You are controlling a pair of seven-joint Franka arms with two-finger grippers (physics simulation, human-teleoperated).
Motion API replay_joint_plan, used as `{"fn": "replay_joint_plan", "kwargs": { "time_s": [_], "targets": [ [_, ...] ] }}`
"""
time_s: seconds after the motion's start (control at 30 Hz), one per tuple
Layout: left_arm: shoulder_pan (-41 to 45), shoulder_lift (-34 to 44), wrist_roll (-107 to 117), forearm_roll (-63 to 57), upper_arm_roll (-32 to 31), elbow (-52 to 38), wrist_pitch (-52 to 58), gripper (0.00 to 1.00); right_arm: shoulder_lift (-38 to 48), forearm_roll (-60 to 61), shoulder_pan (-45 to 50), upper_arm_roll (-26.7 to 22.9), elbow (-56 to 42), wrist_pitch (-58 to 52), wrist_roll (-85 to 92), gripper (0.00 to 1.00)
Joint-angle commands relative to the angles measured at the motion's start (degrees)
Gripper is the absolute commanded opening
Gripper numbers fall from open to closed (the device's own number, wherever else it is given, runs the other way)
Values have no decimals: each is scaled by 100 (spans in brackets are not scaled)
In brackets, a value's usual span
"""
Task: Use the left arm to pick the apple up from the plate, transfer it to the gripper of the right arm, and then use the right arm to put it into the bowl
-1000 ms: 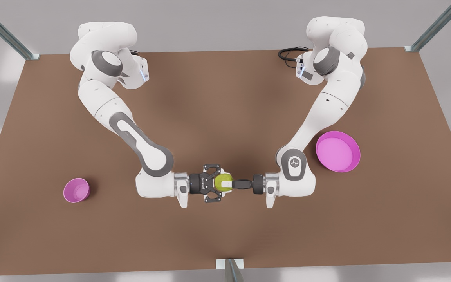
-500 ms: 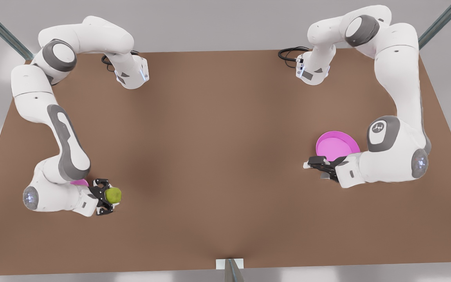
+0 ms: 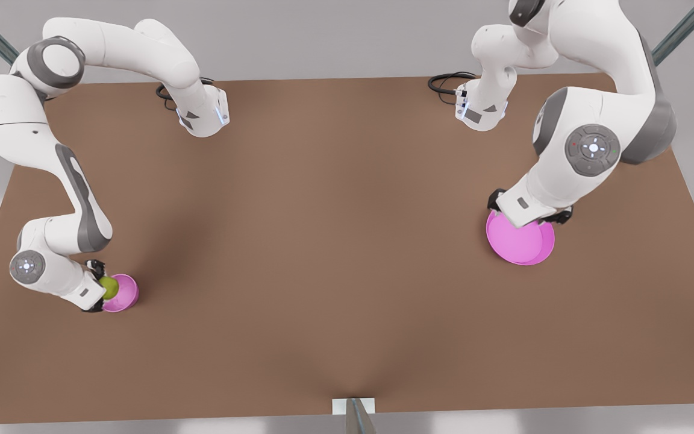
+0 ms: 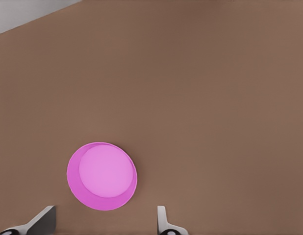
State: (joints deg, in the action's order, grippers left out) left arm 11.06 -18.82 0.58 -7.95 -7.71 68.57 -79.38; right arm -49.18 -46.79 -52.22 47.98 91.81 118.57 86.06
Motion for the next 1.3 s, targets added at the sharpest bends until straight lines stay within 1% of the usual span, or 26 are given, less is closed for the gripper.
{"fn": "replay_joint_plan", "kwargs": {
  "time_s": [0.0,0.07,0.2,0.23,0.27,0.43,0.5,0.53,0.57,0.63,0.67,0.7,0.73,0.77,0.83,0.87,0.9,0.93,0.97,1.0,1.03,1.1,1.13,1.17,1.23,1.27],
  "targets": [
    [10,1,680,-92,-2,-37,238,100,-4,-155,-16,1,39,483,-1091,52],
    [168,1,680,40,-20,-37,625,100,-13,-155,-16,1,74,483,-1144,52],
    [168,-43,680,40,-20,-28,660,100,-57,-146,-25,1,109,474,-1162,52],
    [151,-43,680,31,-11,-37,739,100,-57,-146,-34,1,127,474,-1214,74],
    [142,-52,680,22,-11,-37,739,100,-57,-146,-51,1,136,474,-1223,100],
    [151,-52,680,22,-11,-37,731,100,-75,-146,-51,19,110,465,-1232,100],
    [151,-61,680,22,-11,-37,731,100,-48,-102,107,167,-198,290,-1188,100],
    [151,-61,680,22,-11,-37,731,100,-66,-59,116,694,-575,-306,-1223,100],
    [151,-69,680,22,-11,-37,731,100,-110,503,186,889,-936,-528,-1556,100],
    [151,-69,680,22,-11,-37,739,100,-92,566,528,994,-1402,-668,-2066,100],
    [151,-69,680,22,-11,-37,739,100,-92,566,730,1178,-1727,-817,-2453,100],
    [151,-69,680,22,-11,-37,739,100,-66,601,942,1196,-1973,-1239,-3427,100],
    [151,-69,680,22,-11,-37,739,100,-39,592,951,1196,-1982,-1950,-4710,100],
    [151,-69,689,22,-11,-37,739,100,-118,583,951,1152,-1939,-2934,-6090,100],
    [151,-61,680,22,-11,-37,731,100,-136,434,1258,1030,-1929,-3709,-6558,100],
    [151,-69,680,22,-11,-37,731,100,-84,320,1469,854,-2000,-3771,-6654,100],
    [151,-69,680,22,-11,-37,731,100,382,582,2276,3,-2333,-4183,-7102,100],
    [151,-69,680,22,-11,-37,731,100,952,1399,3506,-1534,-2975,-4632,-7550,100],
    [159,-69,680,22,-11,-37,731,100,1498,2585,3939,-2529,-3037,-4606,-7780,100],
    [159,-69,680,22,-11,-37,731,100,1858,3149,4052,-2960,-2967,-4597,-7780,100],
    [159,-69,680,22,-11,-37,731,100,2008,3273,4369,-3374,-2914,-4536,-7780,100],
    [159,-69,680,13,-11,-37,731,100,2596,3527,4370,-3418,-2440,-4527,-7806,100],
    [159,-69,680,13,-11,-37,731,100,2940,3931,4518,-3751,-2123,-4500,-8017,100],
    [159,-69,680,13,-11,-37,731,100,3106,4388,4730,-4217,-1930,-4483,-8078,100],
    [159,-69,680,13,-11,-37,731,100,3616,4433,4747,-4235,-1236,-4237,-8333,100],
    [159,-69,680,13,-11,-37,731,100,3705,4398,4791,-4235,-1121,-4105,-8386,100]
  ]
}}
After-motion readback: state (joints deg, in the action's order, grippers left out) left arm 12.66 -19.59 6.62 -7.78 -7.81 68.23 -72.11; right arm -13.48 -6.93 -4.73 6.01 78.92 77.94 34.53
